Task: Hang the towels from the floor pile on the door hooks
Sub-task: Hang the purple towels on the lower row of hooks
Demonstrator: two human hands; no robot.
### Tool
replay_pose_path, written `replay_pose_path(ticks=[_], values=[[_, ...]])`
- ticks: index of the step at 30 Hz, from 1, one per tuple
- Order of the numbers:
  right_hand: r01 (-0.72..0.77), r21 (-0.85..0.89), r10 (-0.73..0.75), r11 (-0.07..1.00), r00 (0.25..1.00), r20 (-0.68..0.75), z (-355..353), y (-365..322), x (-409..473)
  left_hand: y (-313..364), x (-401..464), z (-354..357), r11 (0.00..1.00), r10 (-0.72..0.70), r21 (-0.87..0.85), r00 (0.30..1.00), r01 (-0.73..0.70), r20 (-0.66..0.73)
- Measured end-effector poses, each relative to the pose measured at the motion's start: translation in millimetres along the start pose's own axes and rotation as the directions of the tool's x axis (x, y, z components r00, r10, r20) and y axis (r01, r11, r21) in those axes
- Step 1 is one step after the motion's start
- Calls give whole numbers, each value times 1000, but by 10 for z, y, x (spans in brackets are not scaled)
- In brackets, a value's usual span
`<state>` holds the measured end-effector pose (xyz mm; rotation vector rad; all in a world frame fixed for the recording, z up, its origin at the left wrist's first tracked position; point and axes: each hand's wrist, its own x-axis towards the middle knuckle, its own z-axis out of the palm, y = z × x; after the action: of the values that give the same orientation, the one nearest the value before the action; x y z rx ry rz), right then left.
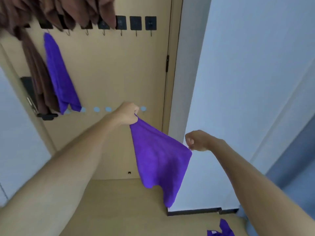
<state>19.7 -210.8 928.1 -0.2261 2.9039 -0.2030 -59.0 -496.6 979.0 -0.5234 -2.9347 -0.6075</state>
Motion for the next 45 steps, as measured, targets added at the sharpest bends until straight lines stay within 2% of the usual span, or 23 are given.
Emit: replay_pose_path(ticks=[2,4,6,10,14,18,21,23,25,27,29,31,37,41,45], values=[[-3,-8,2,1000,998,-56,-42,-201,90,-461,-167,-264,995,-93,19,994,95,-59],[48,22,-45,999,991,-123,-61,-573,265,-791,-348,-498,991,-129,14,988,131,-86],[134,112,-116,985,981,-153,-53,-1149,490,-949,-482,-641,994,-105,10,994,106,-41],[358,363,-319,860,934,-163,99,-2520,817,-1076,-686,-826,999,15,47,997,-19,80],[410,422,-403,809,908,-111,310,-3317,920,-1430,-967,-1175,997,46,63,994,-52,96],[438,447,-457,780,886,-71,380,-3750,992,-1994,-1418,-1525,991,-93,103,994,86,59],[496,340,-530,799,848,8,381,-4001,1047,-2352,-1761,-1712,960,-253,121,967,251,0],[529,294,-562,796,827,34,381,-4111,1078,-2559,-1994,-1819,906,-386,174,922,386,-34],[542,344,-576,767,818,-5,351,-4194,1100,-2709,-2173,-1857,831,-516,221,856,511,-36],[573,388,-598,722,799,-65,262,-4288,1079,-2730,-2209,-1781,812,-567,194,823,551,36],[601,405,-618,690,779,-105,160,-4365,1062,-2617,-2106,-1604,843,-533,12,835,537,138],[612,401,-619,682,775,-130,68,-4364,1056,-2445,-1935,-1414,865,-464,-116,867,488,183],[572,387,-554,723,815,-170,-87,-3858,1134,-2174,-1566,-1217,895,-373,-212,919,393,128],[562,380,-534,735,825,-185,-173,-3478,1165,-1923,-1282,-1173,917,-338,-184,934,355,117],[544,429,-485,721,838,-248,-352,-3174,1190,-1588,-1002,-1120,873,-364,-304,924,381,115]])
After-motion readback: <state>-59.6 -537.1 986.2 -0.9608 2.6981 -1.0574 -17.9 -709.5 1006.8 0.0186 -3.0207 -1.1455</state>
